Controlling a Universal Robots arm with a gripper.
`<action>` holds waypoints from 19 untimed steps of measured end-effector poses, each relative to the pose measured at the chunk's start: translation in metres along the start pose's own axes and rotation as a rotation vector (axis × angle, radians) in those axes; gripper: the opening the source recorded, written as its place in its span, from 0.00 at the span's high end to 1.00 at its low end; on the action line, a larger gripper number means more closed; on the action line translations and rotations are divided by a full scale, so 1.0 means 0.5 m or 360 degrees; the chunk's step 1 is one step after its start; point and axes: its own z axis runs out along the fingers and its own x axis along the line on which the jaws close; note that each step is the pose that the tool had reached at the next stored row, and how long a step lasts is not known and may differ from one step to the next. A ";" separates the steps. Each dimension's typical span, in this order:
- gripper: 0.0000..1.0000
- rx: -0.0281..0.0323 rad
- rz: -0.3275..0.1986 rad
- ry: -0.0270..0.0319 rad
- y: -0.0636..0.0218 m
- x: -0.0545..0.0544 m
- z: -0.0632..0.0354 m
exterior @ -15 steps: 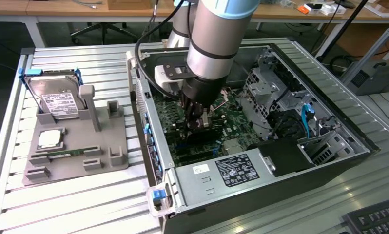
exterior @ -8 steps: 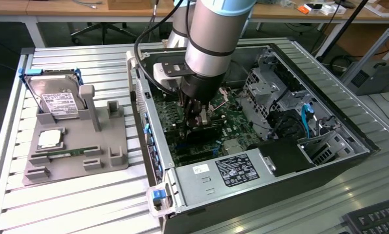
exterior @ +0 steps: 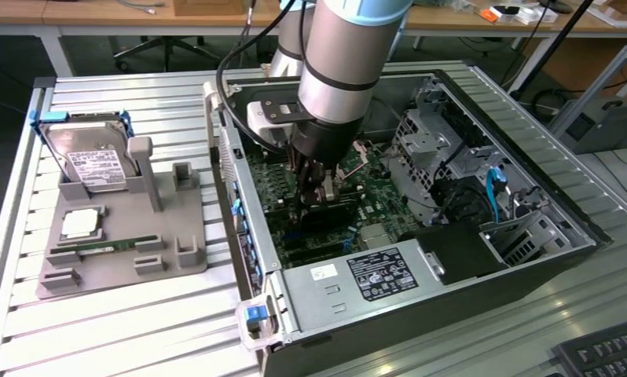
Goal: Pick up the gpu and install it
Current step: 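Press down on the gpu until it lock into place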
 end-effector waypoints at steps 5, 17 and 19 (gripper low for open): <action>0.89 0.00001 0.0000 -0.00001 0.000 0.000 0.000; 0.89 0.00001 0.0000 -0.00002 0.000 0.000 0.000; 0.89 0.00002 0.0000 -0.00002 0.000 0.000 0.000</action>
